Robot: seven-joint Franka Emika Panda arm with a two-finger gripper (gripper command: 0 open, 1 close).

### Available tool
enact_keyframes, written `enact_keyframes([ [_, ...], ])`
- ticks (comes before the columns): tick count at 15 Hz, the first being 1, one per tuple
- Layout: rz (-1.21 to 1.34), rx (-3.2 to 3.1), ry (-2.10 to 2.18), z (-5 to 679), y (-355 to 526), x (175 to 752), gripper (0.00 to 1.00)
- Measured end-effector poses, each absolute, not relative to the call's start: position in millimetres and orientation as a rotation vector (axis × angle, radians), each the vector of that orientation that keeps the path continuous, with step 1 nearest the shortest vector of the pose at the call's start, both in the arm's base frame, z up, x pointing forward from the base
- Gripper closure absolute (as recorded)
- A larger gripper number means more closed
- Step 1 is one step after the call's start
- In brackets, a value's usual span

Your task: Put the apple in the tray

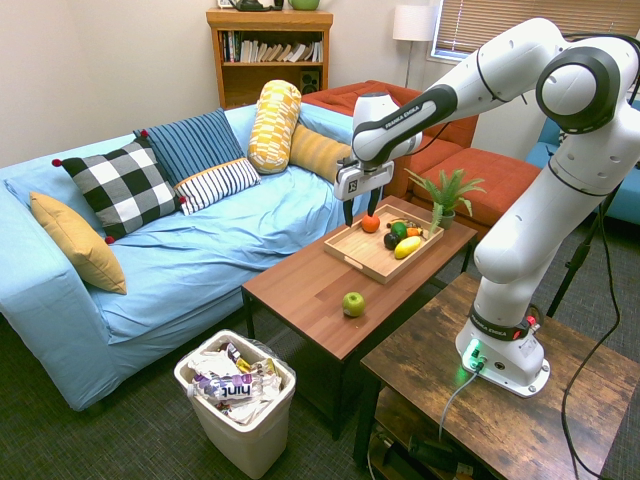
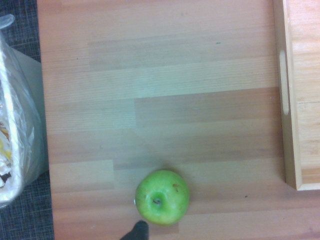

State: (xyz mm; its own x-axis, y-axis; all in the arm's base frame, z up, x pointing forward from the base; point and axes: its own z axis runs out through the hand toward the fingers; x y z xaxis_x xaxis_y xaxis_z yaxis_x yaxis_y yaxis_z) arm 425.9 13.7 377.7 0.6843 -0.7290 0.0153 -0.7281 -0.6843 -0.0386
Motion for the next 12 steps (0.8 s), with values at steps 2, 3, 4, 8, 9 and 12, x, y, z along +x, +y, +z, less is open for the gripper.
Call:
enact_keyframes([
  [2,-0.054,-2.858,1.244,377,17,427,0.0],
  [3,-0.069,-2.852,1.256,375,21,428,0.0],
  [4,-0.084,-2.844,1.268,371,25,428,0.0],
  [8,-0.062,-2.847,1.308,328,42,413,0.0],
  [9,-0.045,-2.855,1.31,313,49,406,0.0],
  [12,-0.011,-2.872,1.322,268,76,382,0.0],
])
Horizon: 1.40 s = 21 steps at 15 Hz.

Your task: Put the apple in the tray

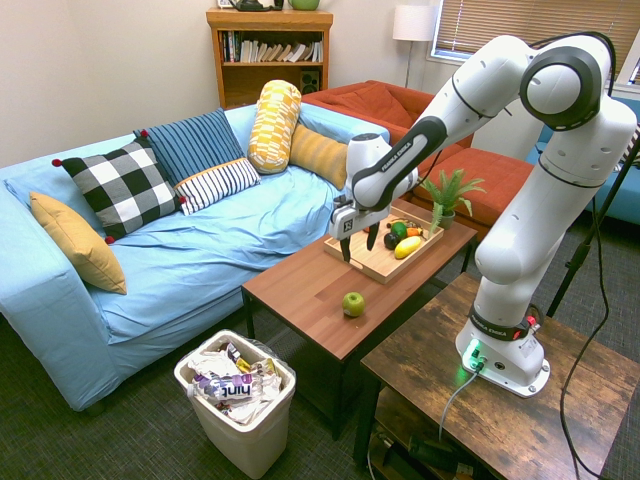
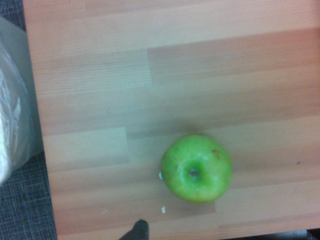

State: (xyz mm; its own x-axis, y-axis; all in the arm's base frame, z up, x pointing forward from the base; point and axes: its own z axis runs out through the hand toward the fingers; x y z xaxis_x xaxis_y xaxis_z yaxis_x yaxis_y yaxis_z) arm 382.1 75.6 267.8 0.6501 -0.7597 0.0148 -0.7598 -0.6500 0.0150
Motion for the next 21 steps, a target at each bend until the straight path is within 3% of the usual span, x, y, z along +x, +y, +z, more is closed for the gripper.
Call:
enact_keyframes([
  [8,0.01,2.742,-1.384,157,91,365,0.0],
  [16,0.077,2.71,-1.437,100,93,385,0.0],
  [17,0.08,2.706,-1.44,96,92,387,1.0],
  [21,0.097,2.704,-1.447,92,89,389,1.0],
])
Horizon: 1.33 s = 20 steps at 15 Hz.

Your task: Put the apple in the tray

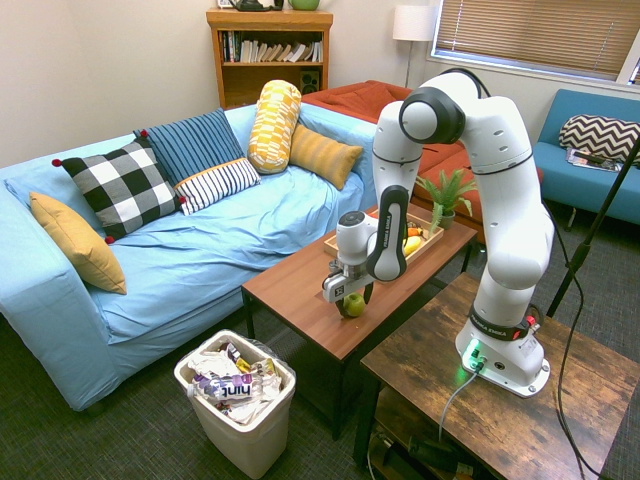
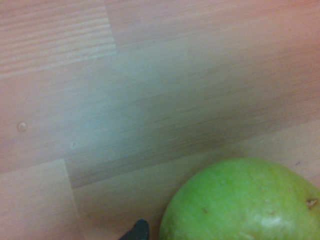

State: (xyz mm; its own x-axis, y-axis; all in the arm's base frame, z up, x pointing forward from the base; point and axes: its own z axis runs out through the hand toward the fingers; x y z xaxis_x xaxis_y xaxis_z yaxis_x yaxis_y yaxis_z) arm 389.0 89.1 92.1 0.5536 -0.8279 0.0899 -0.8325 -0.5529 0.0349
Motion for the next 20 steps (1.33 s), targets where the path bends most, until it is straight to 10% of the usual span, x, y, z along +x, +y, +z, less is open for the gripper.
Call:
enact_keyframes([
  [20,0.264,2.566,-1.738,220,-64,503,1.0],
])
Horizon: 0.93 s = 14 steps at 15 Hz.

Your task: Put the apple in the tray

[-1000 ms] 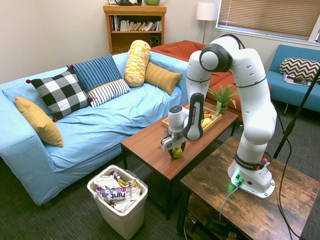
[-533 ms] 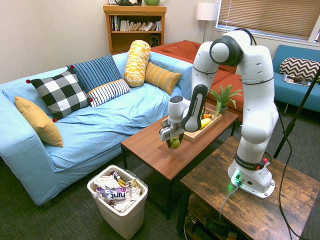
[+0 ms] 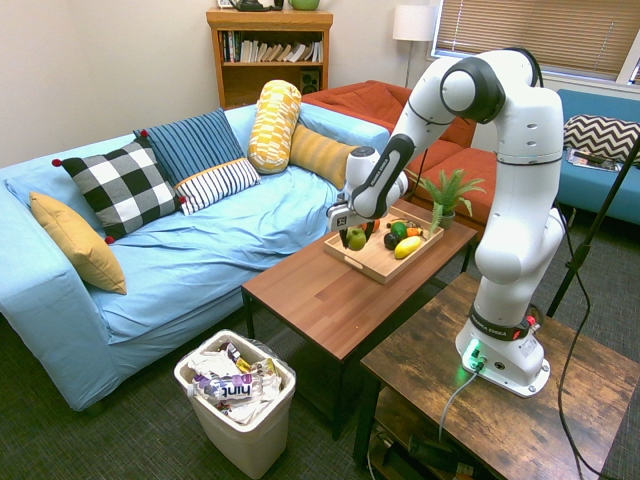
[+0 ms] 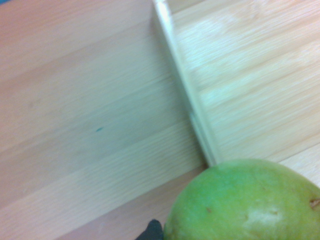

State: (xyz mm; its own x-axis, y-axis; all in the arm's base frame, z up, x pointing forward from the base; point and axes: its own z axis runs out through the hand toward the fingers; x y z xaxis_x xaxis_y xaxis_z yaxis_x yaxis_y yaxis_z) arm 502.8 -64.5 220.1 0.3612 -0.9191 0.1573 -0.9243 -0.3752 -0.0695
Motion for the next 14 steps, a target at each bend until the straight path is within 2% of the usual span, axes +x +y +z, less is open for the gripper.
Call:
enact_keyframes([
  [5,0.212,2.487,-1.847,189,-125,535,1.0],
  [14,0.074,2.448,-1.878,111,-138,556,1.0],
])
